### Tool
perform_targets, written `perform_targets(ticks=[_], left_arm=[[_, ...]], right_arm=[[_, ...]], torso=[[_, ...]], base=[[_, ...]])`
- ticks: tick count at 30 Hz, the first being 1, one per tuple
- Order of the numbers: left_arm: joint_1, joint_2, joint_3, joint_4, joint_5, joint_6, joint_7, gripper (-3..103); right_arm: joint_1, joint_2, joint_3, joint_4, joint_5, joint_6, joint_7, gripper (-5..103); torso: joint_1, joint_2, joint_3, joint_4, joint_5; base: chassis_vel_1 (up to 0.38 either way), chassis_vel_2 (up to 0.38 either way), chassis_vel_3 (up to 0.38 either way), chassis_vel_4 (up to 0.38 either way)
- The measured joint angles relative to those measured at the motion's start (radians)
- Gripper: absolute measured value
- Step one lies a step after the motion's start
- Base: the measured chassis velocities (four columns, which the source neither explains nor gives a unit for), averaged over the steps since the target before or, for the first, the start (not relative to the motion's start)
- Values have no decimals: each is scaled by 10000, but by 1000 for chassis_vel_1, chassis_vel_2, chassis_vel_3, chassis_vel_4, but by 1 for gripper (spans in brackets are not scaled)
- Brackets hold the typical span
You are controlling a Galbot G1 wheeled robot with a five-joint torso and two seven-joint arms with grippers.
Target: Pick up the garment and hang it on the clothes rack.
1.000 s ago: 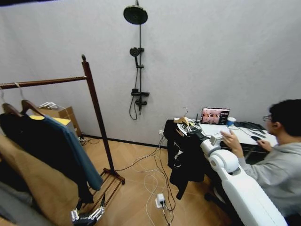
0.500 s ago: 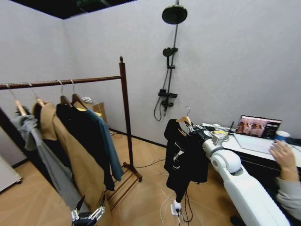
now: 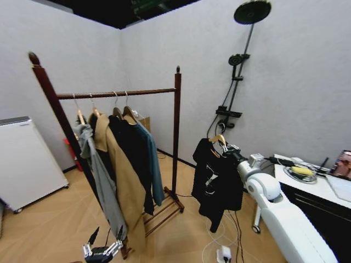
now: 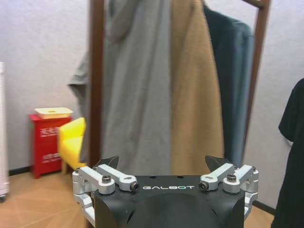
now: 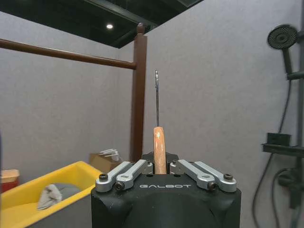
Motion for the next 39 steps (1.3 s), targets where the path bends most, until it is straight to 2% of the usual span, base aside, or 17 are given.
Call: perform_targets(ticks=[5,16,19,30,32,35,39], left_arm=[[0,0,0,0,0,0,0,100],[0,-1,0,0,0,0,-1,100],[0,0,0,0,0,0,-1,100],[0,0,0,0,0,0,0,100],[-1,-1,0,0,0,-1,0,100],[-1,-1,0,0,0,0,-1,100],[-1,1,1,0,0,0,0,100]], right_arm=[[-24,-14,52,114,461,-191,88,10],[60,-45,26,1,402,-109,-98,10],[99,-52,-31,27,327,-76,-141,10],[-82,-33,-179,414,-110,-17,-291,10],[-258,-93,-151,767,-339,49,-449,10],[-355,-180,-100,1145,-342,17,-531,10],[-163,-388,-61,1689,5,-219,-534,10]], torso=[[-1,0,-1,1,-2],[-1,0,-1,6,-1],[-1,0,-1,0,-2],[1,-1,0,-3,-2],[8,-3,2,6,0],[16,-7,5,7,0],[2,-3,-1,-10,-1]], base=[[134,112,119,129],[116,122,113,101],[15,53,50,28],[-116,105,117,-118],[-154,182,160,-129],[-117,128,109,-24],[-62,35,-1,-6]])
